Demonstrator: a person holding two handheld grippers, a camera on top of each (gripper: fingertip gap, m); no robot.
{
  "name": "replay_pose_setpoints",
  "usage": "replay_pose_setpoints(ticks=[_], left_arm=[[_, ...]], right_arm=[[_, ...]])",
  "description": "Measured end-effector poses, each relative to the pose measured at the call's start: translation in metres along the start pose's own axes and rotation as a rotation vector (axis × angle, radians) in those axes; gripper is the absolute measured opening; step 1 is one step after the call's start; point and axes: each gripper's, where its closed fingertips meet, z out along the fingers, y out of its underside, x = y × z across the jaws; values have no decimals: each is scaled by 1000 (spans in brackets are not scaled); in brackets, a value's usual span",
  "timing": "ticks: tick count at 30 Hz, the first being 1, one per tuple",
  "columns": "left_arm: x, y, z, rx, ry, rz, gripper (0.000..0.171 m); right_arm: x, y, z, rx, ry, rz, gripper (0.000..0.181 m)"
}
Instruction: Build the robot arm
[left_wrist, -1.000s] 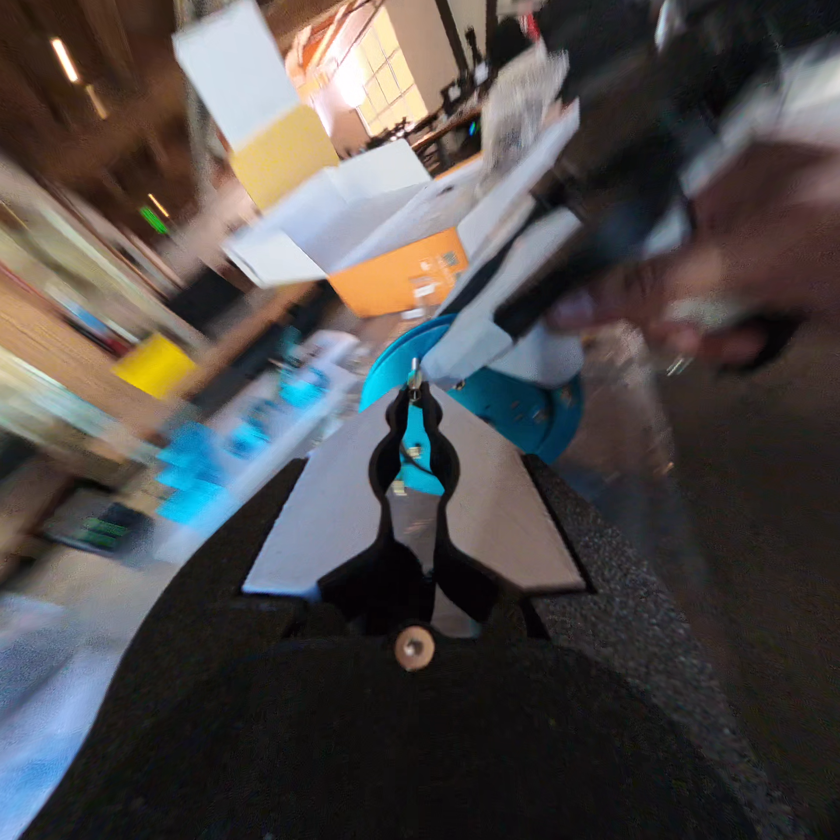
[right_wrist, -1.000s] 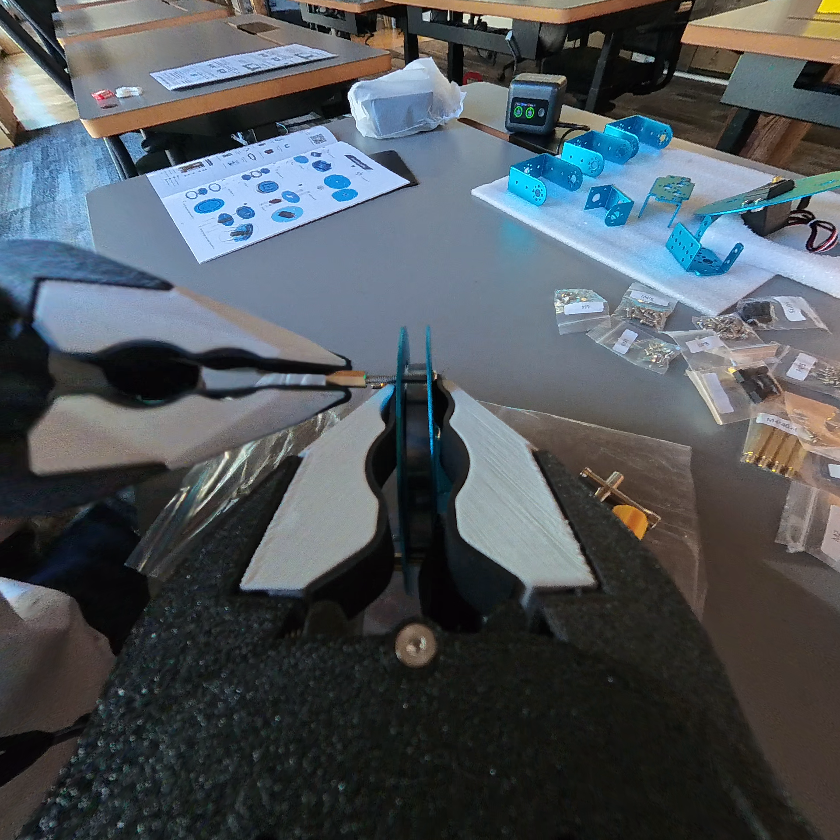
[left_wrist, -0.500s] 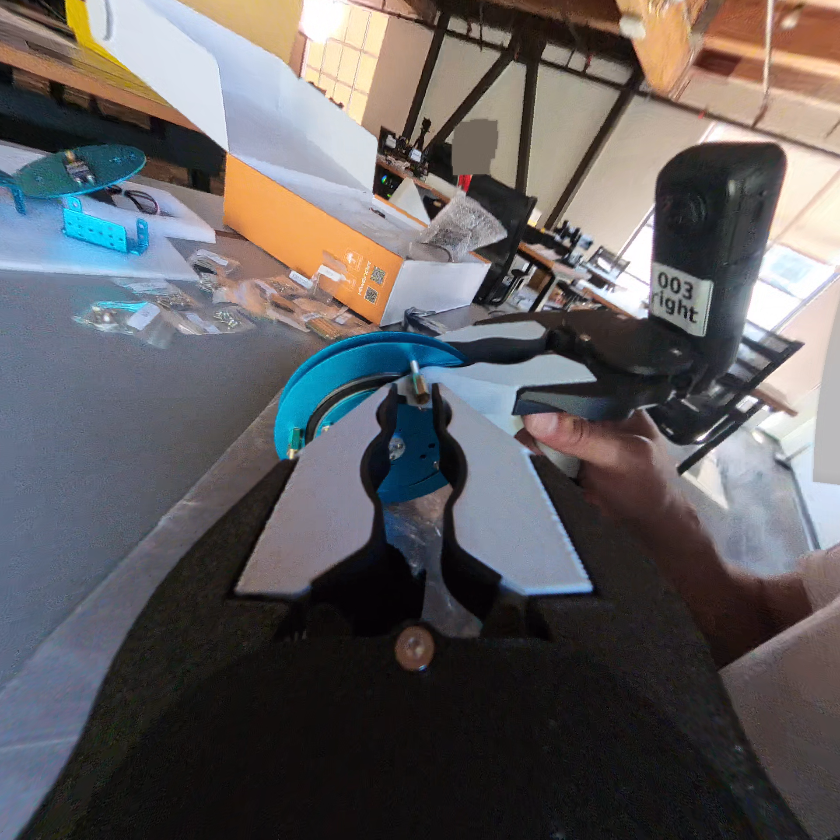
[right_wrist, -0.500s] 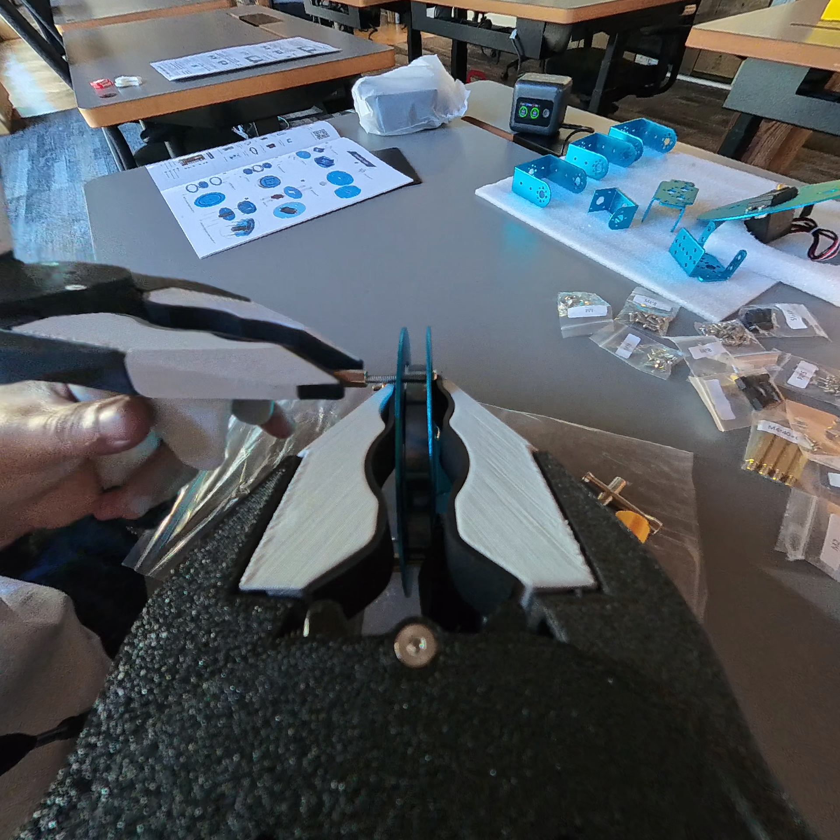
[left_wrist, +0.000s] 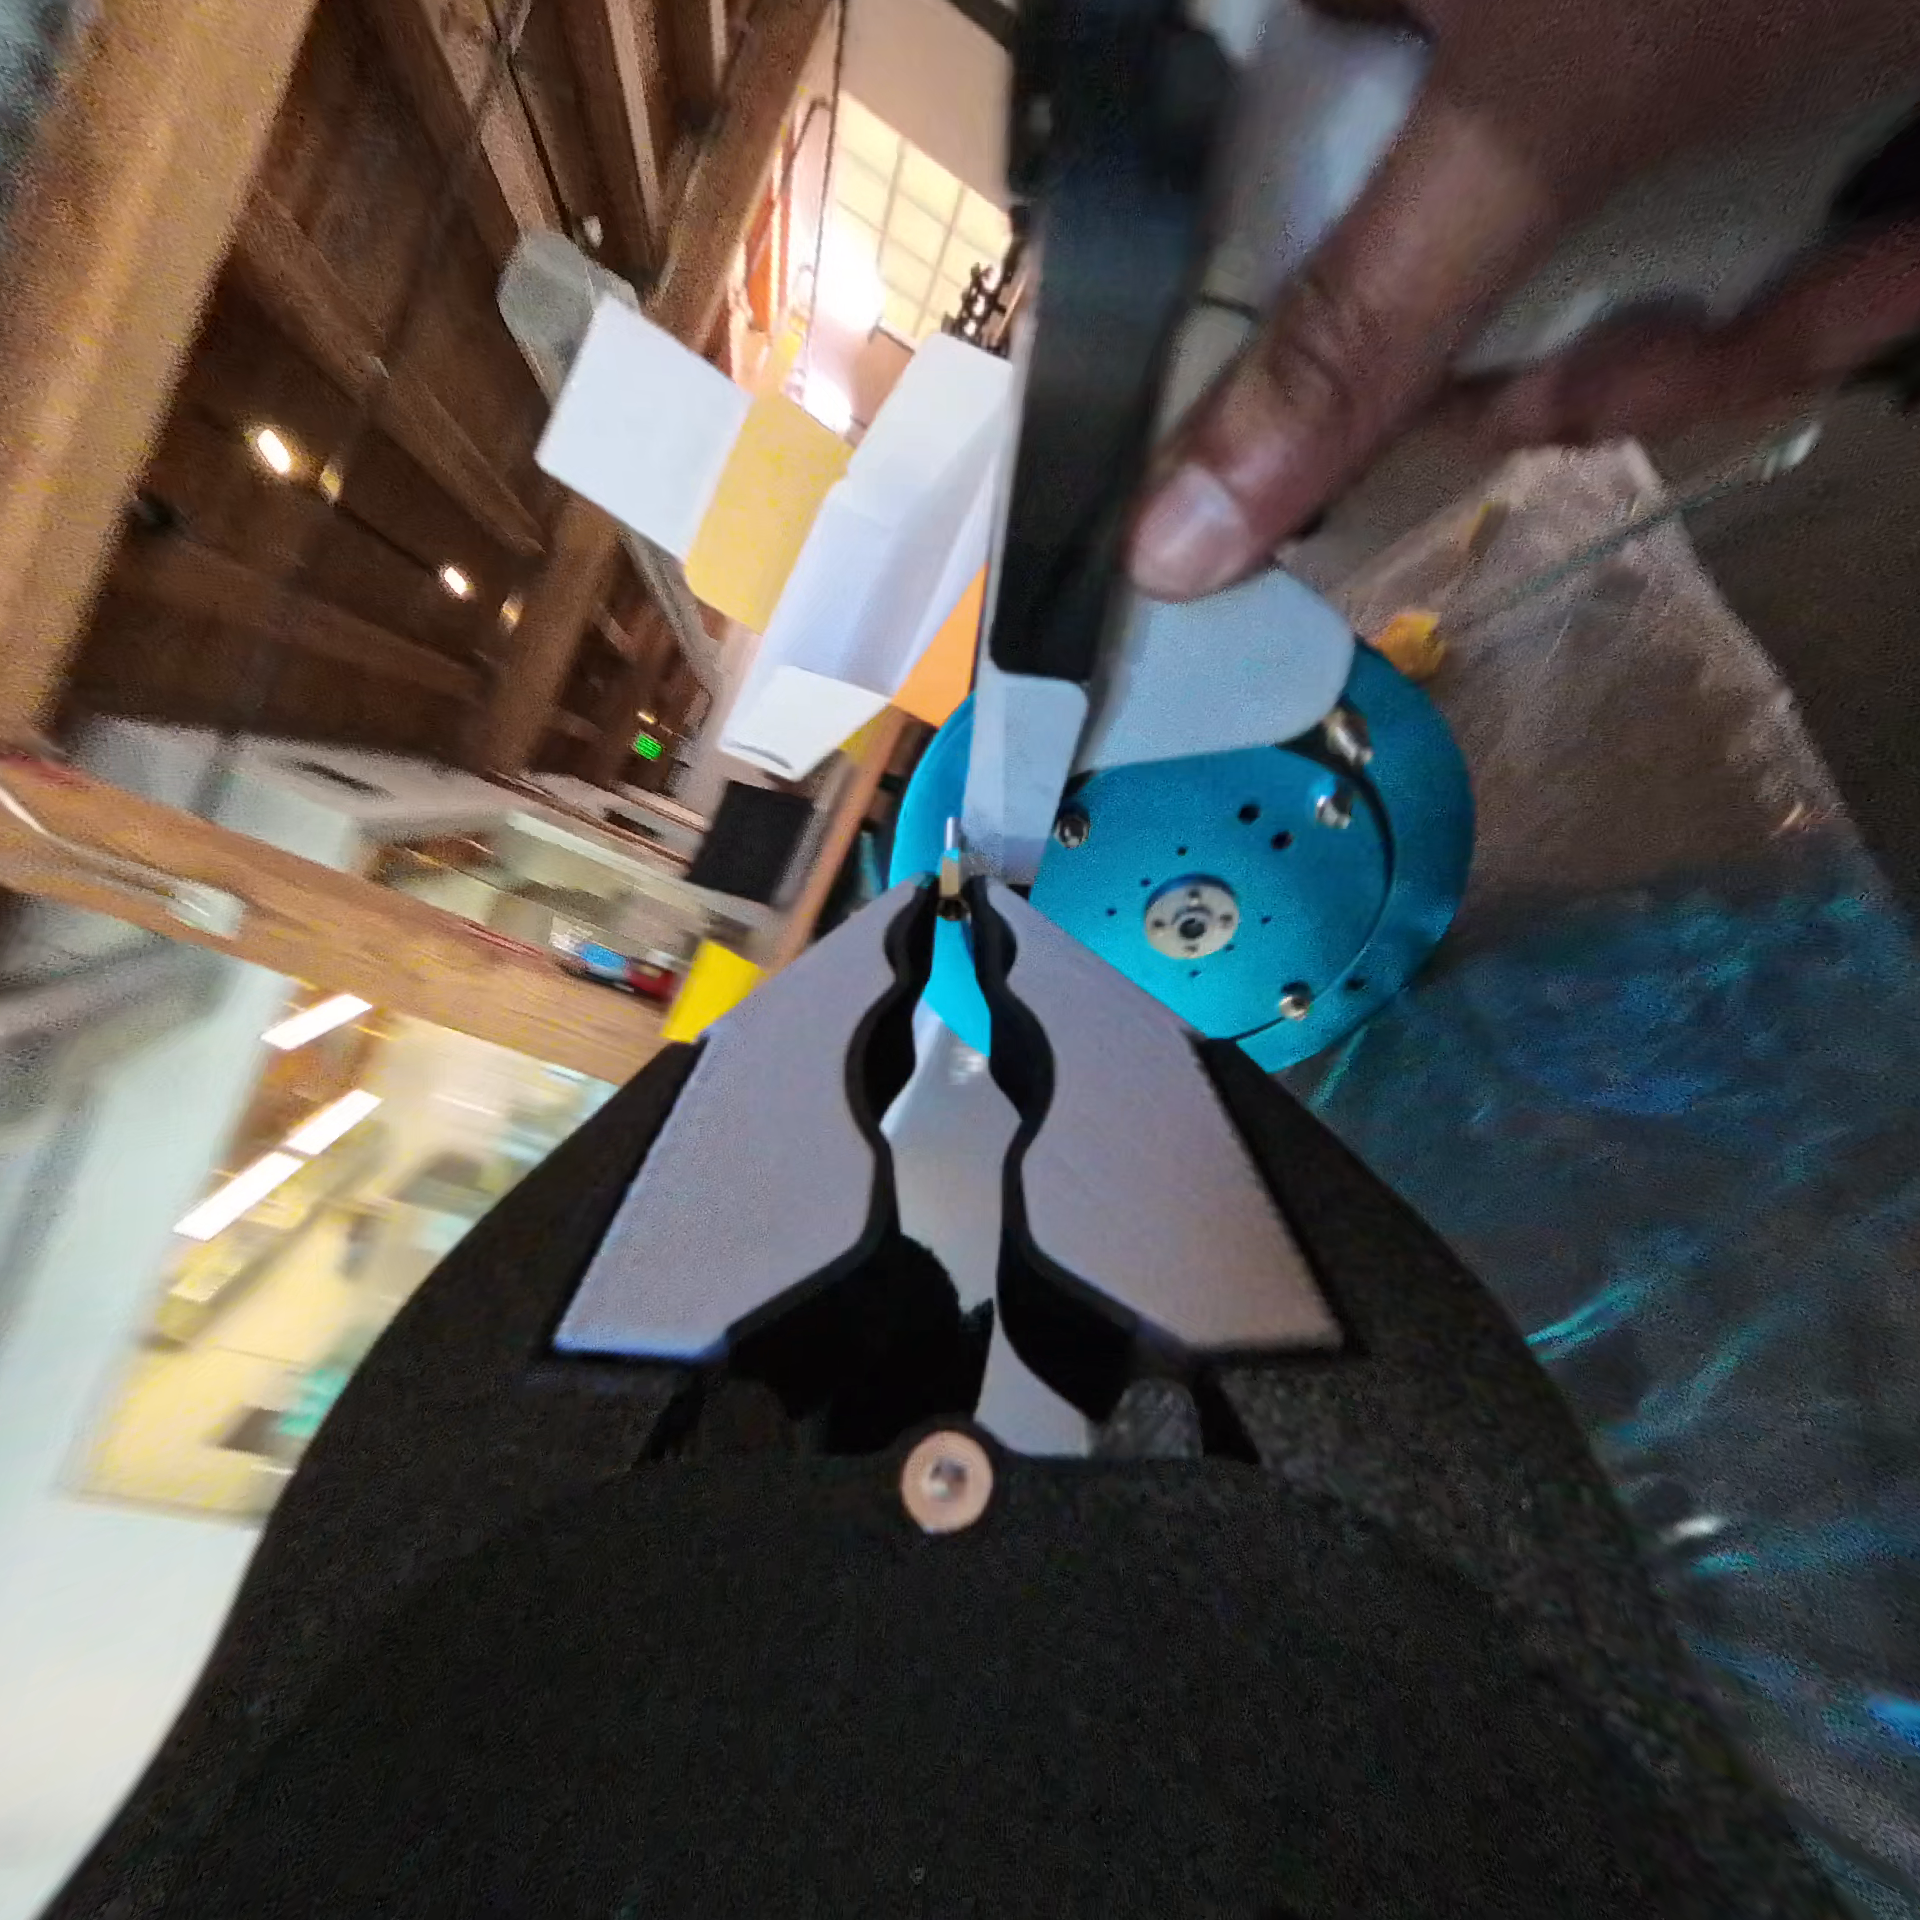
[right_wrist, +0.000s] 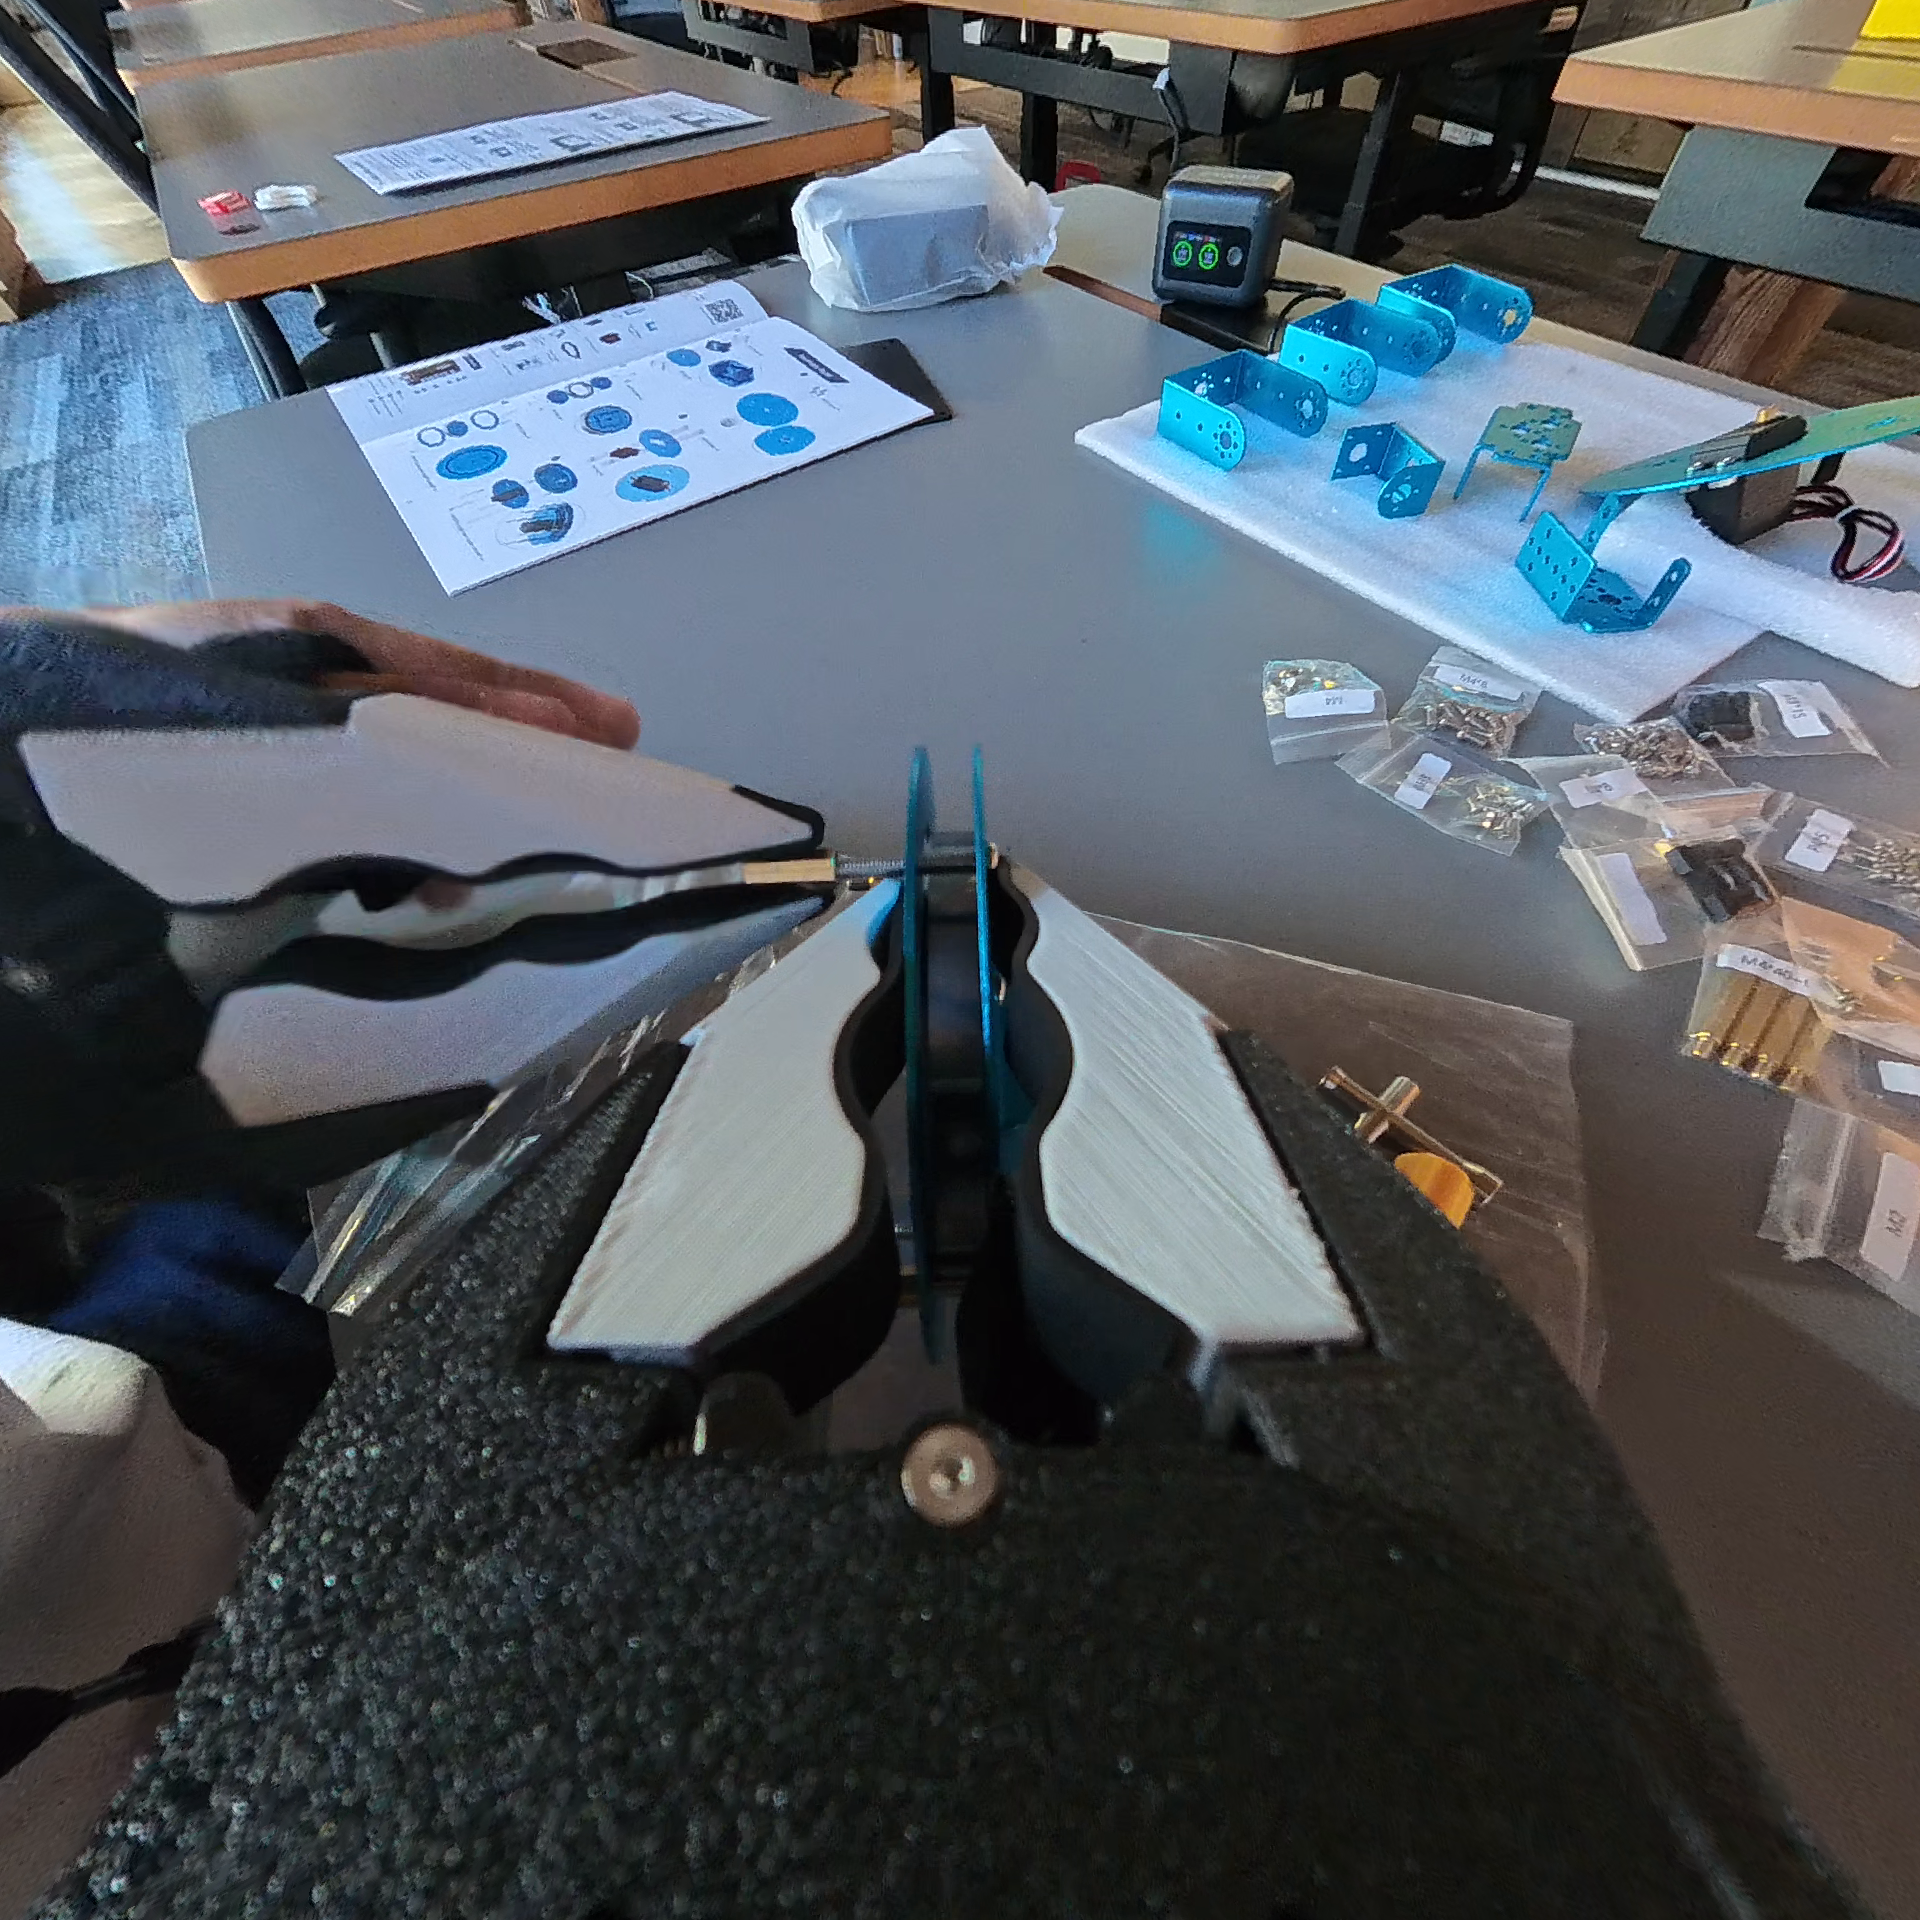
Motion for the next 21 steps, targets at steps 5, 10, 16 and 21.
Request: replay_pose_setpoints(ticks=[5,10,16,21], left_arm=[[6,-6,-9,51,267,-1009,21],[-3,-4,-5,125,310,-1331,6],[0,-2,-3,-11,10,-246,4],[0,-1,-1,23,-62,271,4]], right_arm=[[0,0,1,-1,-1,0,12],[-2,-1,1,-2,5,-11,12],[-1,0,1,-2,7,1,12],[0,1,-1,-6,4,3,11]])
